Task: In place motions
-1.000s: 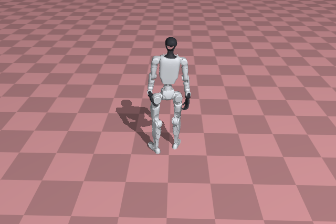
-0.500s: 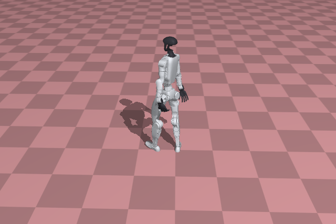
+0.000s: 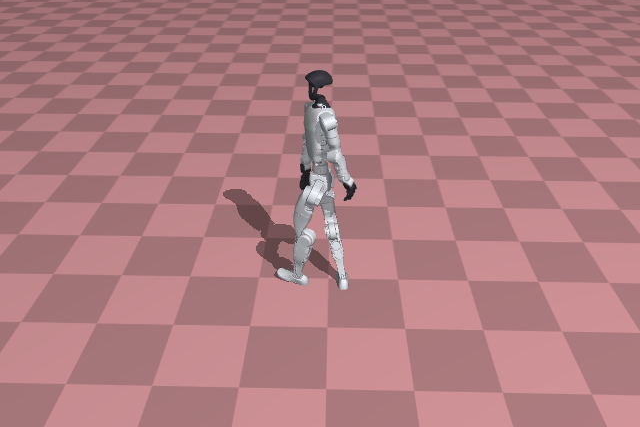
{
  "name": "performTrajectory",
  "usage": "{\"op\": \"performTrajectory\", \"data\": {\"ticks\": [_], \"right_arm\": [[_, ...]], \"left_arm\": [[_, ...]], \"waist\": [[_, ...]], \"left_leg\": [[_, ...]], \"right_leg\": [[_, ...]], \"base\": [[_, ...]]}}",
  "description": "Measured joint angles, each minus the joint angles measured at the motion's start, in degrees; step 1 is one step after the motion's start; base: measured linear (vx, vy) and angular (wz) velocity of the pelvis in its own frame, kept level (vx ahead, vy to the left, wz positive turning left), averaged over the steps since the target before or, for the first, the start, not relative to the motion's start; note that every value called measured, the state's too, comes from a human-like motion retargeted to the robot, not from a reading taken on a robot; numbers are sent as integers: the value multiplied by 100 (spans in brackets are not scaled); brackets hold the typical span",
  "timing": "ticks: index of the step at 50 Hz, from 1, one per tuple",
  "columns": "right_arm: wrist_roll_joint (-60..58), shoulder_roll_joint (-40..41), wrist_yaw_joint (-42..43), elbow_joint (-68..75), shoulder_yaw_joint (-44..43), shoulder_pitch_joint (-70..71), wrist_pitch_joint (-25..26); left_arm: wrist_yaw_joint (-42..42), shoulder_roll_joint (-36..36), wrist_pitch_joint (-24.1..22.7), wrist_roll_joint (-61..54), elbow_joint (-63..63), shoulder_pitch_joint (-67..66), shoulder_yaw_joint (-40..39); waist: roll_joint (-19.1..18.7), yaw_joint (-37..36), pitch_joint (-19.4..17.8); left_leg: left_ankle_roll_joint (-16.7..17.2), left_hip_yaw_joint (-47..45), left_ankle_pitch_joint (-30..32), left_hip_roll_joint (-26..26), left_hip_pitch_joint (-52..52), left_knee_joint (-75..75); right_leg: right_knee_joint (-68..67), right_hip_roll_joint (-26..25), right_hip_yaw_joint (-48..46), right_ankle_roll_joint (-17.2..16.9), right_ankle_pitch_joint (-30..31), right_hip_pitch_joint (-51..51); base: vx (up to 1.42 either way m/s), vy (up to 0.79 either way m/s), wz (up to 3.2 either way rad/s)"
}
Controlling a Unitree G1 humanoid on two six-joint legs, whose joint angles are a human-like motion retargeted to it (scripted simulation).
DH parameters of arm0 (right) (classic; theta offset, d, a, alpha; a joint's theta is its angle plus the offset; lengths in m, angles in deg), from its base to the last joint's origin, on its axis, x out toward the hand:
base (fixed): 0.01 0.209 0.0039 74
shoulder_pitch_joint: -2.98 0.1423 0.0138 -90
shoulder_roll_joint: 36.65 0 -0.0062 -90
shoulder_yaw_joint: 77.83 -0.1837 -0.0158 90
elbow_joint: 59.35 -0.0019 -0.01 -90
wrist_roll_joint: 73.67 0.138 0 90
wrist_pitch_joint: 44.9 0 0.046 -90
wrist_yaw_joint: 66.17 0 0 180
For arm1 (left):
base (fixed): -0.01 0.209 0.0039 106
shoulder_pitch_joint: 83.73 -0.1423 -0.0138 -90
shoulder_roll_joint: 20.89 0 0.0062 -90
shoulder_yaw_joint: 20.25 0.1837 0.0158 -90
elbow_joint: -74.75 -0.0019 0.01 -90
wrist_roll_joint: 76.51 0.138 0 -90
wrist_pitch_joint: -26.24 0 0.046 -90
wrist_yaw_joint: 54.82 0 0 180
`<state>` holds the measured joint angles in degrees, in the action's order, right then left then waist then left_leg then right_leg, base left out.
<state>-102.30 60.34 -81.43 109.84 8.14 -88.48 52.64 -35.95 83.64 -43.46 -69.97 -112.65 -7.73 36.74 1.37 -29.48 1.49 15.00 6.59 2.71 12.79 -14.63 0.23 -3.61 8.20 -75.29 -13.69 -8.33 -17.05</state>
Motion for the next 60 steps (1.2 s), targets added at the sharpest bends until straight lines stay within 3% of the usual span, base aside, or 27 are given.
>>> {"op": "performTrajectory", "data": {"ticks": [5, 13, 23, 28, 40, 46, 60], "right_arm": [[-291, 15, -36, 71, 122, -132, -23], [-87, -105, 19, 566, -151, -278, 215], [388, -262, -195, 617, -106, 4, 221], [269, -301, -300, 504, 91, 142, 196], [264, -343, -304, 1083, 343, 305, 386], [233, -354, -255, 1260, 270, 157, 379], [47, -134, -403, 1346, 165, 150, 457]], "left_arm": [[253, 29, -123, -323, 0, 314, -192], [407, -389, -331, -17, 191, 916, 364], [495, -862, -261, 328, 216, 1049, 486], [556, -886, -268, 317, 403, 975, 383], [808, -916, -365, 583, 943, 1089, 731], [898, -813, -462, 783, 1175, 1305, 1013], [755, -392, -506, 876, 529, 982, 1322]], "waist": [[44, 99, 9], [95, 575, 183], [-84, 1452, 547], [-335, 2171, 612], [-802, 3665, 563], [-854, 3891, 366], [-652, 4029, 702]], "left_leg": [[0, -15, -50, -91, 10, 3], [-49, -340, -216, -467, 114, 21], [-847, -1226, -937, -1068, 577, -75], [-1029, -1758, -1257, -1344, 951, -92], [-1033, -2904, -1596, -1806, 1390, -22], [-987, -3322, -1638, -1919, 1580, 21], [-812, -3927, -1895, -2027, 1624, 21]], "right_leg": [[6, -1, 66, 26, 0, 54], [64, -18, 373, 192, 116, 275], [-84, 308, 2016, 587, 518, 1027], [-57, 272, 2859, 720, 707, 1304], [281, -27, 3926, 773, 1133, 1805], [169, -55, 4367, 813, 1228, 1996], [17, -107, 5263, 881, 1350, 2719]], "base": [[6, -7, -25], [15, -17, -72], [33, -22, -204], [24, -36, -187], [-2, -26, -121], [-10, -11, -71], [-9, -19, -55]]}}
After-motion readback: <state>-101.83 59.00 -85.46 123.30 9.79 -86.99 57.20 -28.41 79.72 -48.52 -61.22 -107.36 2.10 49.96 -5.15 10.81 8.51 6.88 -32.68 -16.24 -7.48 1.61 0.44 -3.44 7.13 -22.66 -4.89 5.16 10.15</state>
